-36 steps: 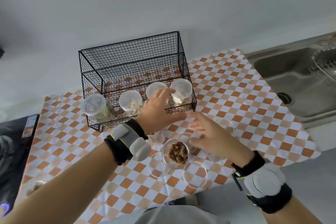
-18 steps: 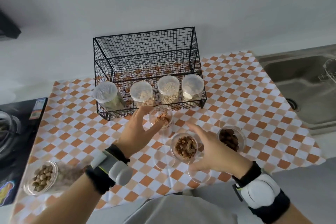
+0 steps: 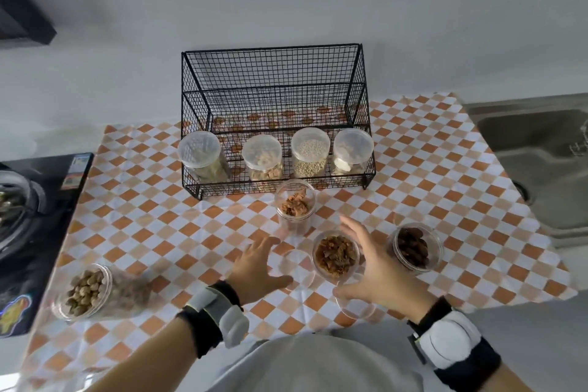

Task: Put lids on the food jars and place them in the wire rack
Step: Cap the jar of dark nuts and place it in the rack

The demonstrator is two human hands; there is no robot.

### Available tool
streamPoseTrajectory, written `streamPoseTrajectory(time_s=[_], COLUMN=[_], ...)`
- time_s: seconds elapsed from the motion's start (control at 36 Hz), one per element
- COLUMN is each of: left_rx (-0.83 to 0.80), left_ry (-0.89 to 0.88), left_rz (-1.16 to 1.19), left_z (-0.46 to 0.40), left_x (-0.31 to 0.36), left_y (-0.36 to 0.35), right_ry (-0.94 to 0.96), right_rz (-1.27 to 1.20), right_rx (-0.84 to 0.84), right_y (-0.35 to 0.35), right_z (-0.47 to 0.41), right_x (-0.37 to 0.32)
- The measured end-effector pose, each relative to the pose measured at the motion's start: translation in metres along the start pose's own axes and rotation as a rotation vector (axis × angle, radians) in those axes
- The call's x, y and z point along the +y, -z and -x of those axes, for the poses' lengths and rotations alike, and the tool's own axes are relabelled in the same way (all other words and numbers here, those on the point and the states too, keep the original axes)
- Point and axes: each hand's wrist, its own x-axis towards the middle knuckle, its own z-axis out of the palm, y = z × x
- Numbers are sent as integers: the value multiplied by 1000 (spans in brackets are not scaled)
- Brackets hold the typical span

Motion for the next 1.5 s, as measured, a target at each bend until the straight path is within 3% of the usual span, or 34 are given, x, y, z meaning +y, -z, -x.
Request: streamPoseTrajectory(time_s=[0.19,0.64,0.83,1.11,1.5], left_rx=[-78,3,40,-63,-20], left_ry=[-65,-144,-108,-36,-301], left_rz=[-149,-330,-192,94,271], left_z=[-8,-22,-17,6,37], left_x=[-4,-4,-4,-1,11], left_y=[-20,-41,-33,18,78], right_ry=[-18,-34,16,41,150], right_rz=[-16,-94,-69,-123,-67], right_rx=[56,88,133,164,108], right_y=[-8,-22,-27,-22,-16], right_z=[-3,-15,-21,-14,-10], right_x=[8,21,28,10,-13])
